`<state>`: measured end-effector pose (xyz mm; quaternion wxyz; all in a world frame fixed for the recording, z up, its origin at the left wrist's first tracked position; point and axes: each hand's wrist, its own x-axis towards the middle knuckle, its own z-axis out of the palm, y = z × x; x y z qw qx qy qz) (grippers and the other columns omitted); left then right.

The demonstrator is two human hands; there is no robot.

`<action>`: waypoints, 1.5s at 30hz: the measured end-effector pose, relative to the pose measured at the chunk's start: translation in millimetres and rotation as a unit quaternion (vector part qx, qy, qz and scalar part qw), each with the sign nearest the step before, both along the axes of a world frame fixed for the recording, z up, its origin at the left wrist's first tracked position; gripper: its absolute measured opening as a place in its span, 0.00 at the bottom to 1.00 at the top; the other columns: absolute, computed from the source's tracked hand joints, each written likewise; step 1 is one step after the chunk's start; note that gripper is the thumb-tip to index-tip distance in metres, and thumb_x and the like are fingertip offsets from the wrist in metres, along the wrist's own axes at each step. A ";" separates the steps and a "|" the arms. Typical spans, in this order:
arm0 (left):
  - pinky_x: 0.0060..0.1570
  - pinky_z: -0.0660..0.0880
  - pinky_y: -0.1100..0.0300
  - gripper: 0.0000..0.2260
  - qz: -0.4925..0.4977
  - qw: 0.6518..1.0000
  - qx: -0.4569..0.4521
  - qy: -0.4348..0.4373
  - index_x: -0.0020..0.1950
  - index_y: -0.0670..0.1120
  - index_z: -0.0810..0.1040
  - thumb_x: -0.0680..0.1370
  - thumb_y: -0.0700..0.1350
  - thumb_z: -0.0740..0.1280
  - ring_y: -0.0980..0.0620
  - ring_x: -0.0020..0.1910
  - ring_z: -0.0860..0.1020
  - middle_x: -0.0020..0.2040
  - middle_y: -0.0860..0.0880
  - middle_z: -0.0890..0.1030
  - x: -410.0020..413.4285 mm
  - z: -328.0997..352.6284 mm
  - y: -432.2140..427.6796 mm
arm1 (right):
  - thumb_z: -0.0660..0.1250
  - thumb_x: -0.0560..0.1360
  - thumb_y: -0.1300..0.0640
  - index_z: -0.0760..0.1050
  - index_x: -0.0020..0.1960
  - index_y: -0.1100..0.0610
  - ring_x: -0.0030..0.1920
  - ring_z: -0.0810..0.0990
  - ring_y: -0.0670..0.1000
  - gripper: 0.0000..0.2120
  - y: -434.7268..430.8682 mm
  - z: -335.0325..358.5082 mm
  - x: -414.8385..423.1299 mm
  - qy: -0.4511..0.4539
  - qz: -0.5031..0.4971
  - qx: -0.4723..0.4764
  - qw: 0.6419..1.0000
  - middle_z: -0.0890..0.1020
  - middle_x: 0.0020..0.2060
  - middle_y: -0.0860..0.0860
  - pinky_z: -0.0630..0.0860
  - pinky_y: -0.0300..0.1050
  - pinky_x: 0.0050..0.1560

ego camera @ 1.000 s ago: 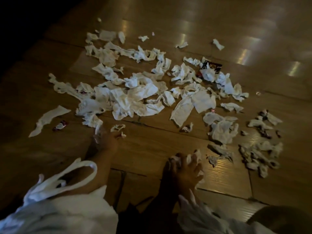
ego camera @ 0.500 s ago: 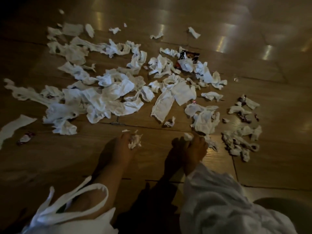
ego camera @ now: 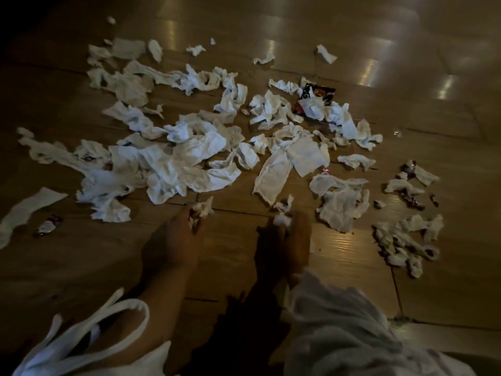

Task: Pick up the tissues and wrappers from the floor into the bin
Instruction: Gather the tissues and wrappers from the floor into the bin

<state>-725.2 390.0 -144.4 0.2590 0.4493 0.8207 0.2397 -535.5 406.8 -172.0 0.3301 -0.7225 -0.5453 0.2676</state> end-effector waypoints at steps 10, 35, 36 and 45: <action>0.66 0.66 0.52 0.33 -0.058 0.997 0.043 -0.018 0.76 0.46 0.54 0.76 0.42 0.67 0.45 0.73 0.60 0.76 0.45 0.55 -54.9 -3.0 54.0 | 0.56 0.79 0.47 0.59 0.73 0.47 0.72 0.61 0.58 0.23 71.2 -29.3 -5.3 -0.259 0.223 -0.106 0.934 0.57 0.75 0.50 0.59 0.49 0.69; 0.61 0.65 0.39 0.52 -0.220 0.962 -0.103 0.124 0.58 0.42 0.76 0.65 0.76 0.31 0.35 0.61 0.71 0.66 0.39 0.72 -30.4 -46.9 -4.4 | 0.64 0.75 0.56 0.68 0.64 0.63 0.54 0.77 0.59 0.20 39.6 -4.9 27.7 -0.024 -0.145 -0.003 0.989 0.78 0.53 0.60 0.71 0.51 0.55; 0.56 0.69 0.38 0.48 -0.225 0.960 -0.103 0.128 0.56 0.41 0.77 0.68 0.75 0.34 0.34 0.56 0.75 0.61 0.38 0.76 -28.2 -48.6 -3.2 | 0.62 0.75 0.48 0.69 0.65 0.63 0.57 0.76 0.60 0.24 51.7 -2.4 37.3 -0.052 -0.172 0.019 0.984 0.77 0.57 0.62 0.69 0.52 0.58; 0.48 0.74 0.41 0.33 -0.299 0.933 -0.115 0.165 0.59 0.53 0.77 0.70 0.72 0.48 0.35 0.52 0.76 0.57 0.39 0.77 -12.7 -57.8 -8.5 | 0.46 0.79 0.43 0.67 0.59 0.45 0.44 0.82 0.43 0.16 95.3 -17.9 94.2 -0.260 -0.015 0.008 0.965 0.83 0.43 0.41 0.79 0.43 0.48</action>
